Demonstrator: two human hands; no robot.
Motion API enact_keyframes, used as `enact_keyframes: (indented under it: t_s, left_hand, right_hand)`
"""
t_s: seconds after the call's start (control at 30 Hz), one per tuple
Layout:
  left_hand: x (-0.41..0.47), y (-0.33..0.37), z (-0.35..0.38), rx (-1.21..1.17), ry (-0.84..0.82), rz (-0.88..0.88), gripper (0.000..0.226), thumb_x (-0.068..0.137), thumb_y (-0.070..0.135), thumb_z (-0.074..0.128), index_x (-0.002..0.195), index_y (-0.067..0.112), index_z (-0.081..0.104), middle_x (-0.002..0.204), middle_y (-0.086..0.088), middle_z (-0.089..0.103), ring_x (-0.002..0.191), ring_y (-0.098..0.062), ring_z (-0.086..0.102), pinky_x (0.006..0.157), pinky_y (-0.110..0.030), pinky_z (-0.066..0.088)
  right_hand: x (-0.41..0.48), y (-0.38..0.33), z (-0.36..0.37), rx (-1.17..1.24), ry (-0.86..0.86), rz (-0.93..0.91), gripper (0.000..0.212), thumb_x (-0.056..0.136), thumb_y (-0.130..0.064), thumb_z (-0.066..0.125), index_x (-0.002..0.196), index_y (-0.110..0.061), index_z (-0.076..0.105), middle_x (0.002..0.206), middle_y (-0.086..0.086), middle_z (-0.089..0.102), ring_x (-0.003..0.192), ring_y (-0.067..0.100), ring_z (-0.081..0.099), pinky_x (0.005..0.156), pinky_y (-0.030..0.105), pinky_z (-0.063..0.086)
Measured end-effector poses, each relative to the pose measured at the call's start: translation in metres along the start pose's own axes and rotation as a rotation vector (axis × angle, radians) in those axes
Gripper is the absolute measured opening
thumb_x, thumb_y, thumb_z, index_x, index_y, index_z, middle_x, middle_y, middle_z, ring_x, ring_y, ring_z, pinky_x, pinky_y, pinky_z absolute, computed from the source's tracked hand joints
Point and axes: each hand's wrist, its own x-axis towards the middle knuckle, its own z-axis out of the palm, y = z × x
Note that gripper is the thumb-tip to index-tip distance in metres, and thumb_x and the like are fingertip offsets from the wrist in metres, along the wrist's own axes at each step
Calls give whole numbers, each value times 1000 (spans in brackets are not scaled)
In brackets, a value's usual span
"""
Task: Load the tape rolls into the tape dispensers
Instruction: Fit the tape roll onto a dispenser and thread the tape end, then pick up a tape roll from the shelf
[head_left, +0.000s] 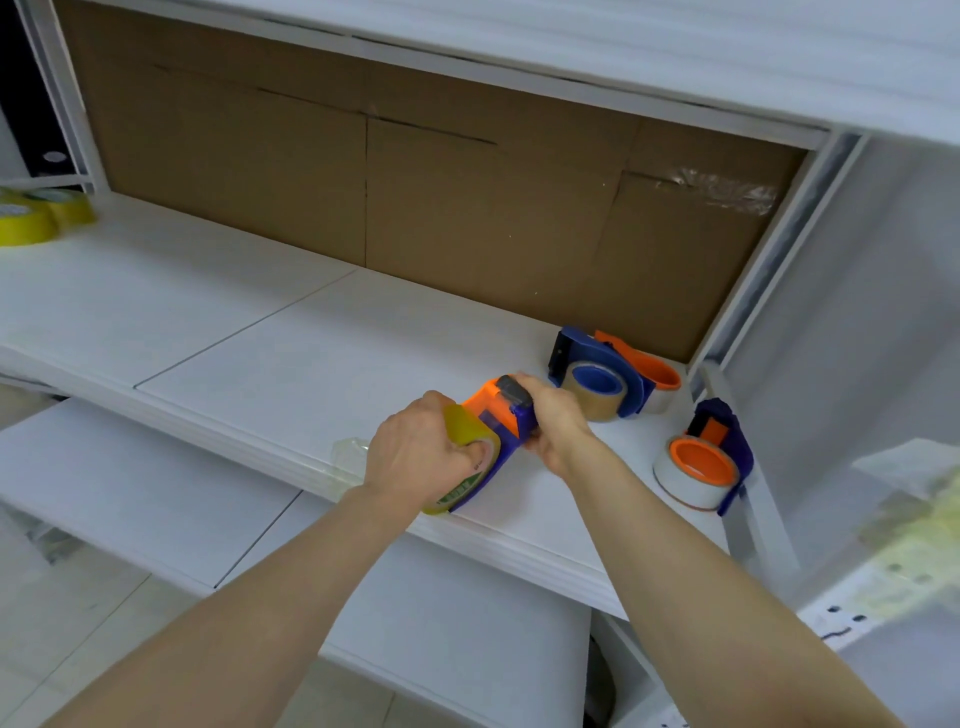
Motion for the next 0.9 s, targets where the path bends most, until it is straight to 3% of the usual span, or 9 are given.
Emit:
enact_keyframes:
  t_s: [0.07, 0.17, 0.3, 0.43, 0.5, 0.6, 0.67, 0.73, 0.9]
  left_hand:
    - [0, 1, -1, 8, -17, 2, 51, 76, 47, 65, 115, 15, 53, 106, -6, 65, 99, -29, 61, 77, -29, 45]
    - [8, -1, -5, -128, -24, -130, 43, 76, 46, 65, 103, 13, 60, 96, -8, 68, 96, -32, 62, 79, -32, 46]
    - [22, 10, -8, -689, -30, -464, 34, 79, 40, 65, 70, 9, 56, 74, -9, 62, 82, -33, 60, 75, -34, 46]
    - [28, 35, 13, -832, -166, -572, 60, 83, 44, 62, 121, 1, 46, 114, -14, 55, 109, -33, 56, 97, -43, 46]
    - [27, 43, 23, -810, -305, -550, 62, 83, 49, 59, 123, 4, 45, 119, -15, 58, 107, -32, 59, 92, -39, 49]
    - [24, 52, 28, -715, -554, -495, 52, 75, 61, 61, 95, 14, 49, 98, -10, 62, 96, -27, 61, 77, -32, 44]
    - [28, 56, 28, -688, -558, -487, 48, 76, 58, 61, 84, 14, 46, 85, -9, 55, 90, -27, 56, 64, -27, 39]
    - [37, 58, 29, -690, -476, -483, 42, 85, 48, 57, 96, 9, 46, 93, -11, 55, 92, -26, 52, 63, -28, 39]
    - [57, 56, 38, -589, -423, -434, 56, 86, 40, 57, 126, 2, 44, 122, -16, 56, 109, -29, 55, 82, -34, 39]
  right_hand:
    - [-4, -2, -1, 28, 27, 4, 26, 92, -32, 54, 107, -10, 56, 77, 7, 65, 69, 18, 61, 71, 35, 54]
    - [-11, -3, -13, 197, -103, 116, 53, 90, -51, 49, 119, -6, 49, 105, 19, 64, 87, 29, 64, 80, 43, 52]
    - [-30, 14, -23, -201, -249, 54, 39, 82, -44, 64, 111, -19, 55, 120, 13, 61, 108, 28, 60, 94, 43, 49]
    - [-29, 13, -28, -194, -94, -68, 34, 80, -20, 70, 112, -16, 58, 109, 13, 67, 98, 28, 66, 79, 42, 58]
    - [-22, 9, -42, -279, 69, -99, 25, 81, -16, 64, 105, -13, 60, 103, 15, 67, 93, 30, 67, 78, 47, 58]
    - [-10, 6, -71, -598, 186, -155, 17, 81, -24, 61, 96, -15, 62, 88, 9, 65, 87, 27, 66, 75, 39, 58]
    - [-2, 5, -89, -929, 226, -168, 17, 82, -28, 59, 93, -17, 62, 87, 6, 63, 86, 26, 63, 70, 34, 53]
    - [6, 5, -100, -1169, 251, -148, 18, 82, -30, 56, 95, -17, 60, 92, 5, 63, 91, 26, 62, 73, 34, 52]
    - [15, 1, -110, -1370, 256, -69, 25, 88, -24, 60, 109, -12, 53, 101, 8, 59, 90, 23, 54, 73, 30, 44]
